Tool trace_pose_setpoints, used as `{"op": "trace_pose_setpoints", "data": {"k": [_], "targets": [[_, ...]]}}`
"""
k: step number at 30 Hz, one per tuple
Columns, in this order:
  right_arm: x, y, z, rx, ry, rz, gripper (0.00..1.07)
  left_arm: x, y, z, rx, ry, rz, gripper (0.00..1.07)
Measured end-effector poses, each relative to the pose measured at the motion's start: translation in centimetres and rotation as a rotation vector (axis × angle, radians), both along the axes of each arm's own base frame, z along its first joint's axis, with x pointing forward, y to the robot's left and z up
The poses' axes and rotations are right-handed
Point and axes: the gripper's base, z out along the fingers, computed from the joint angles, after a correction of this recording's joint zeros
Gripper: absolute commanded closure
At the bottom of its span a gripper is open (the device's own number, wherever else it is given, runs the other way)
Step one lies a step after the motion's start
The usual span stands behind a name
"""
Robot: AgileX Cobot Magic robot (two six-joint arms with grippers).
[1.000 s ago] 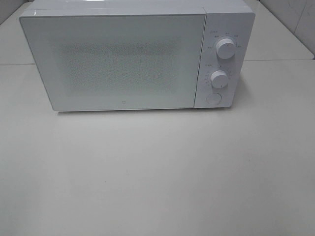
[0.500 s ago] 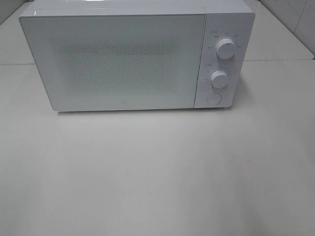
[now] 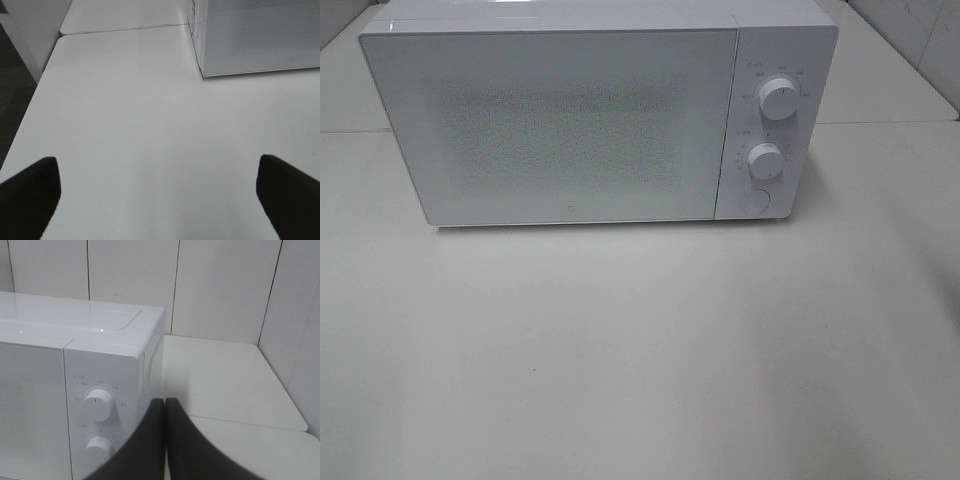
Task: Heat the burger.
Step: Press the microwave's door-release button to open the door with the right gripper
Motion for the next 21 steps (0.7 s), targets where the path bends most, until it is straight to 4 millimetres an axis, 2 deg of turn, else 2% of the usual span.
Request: {"op": "trace_pose_setpoints", "data": {"k": [2,6,8,9,21], "targets": [[0.4,0.1,-0.3,0.003,0.005,0.000,1.07,0.0,0.0,0.0,0.000,0.000,0.000,0.06],[1.8,0.3,-2.6,0.004,0.045,0.008,1.07,0.0,0.0,0.0,0.000,0.000,0.000,0.06],[2.1,0.4,-3.1,0.008,0.055,0.010,1.07,0.0,0.0,0.0,0.000,0.000,0.000,0.06],[2.7,0.5,-4.0,0.035,0.076,0.013,1.07,0.0,0.0,0.0,0.000,0.000,0.000,0.06],[4.5,1.0,-7.1,0.205,0.154,0.016,1.07,0.0,0.0,0.0,0.000,0.000,0.000,0.06]]}}
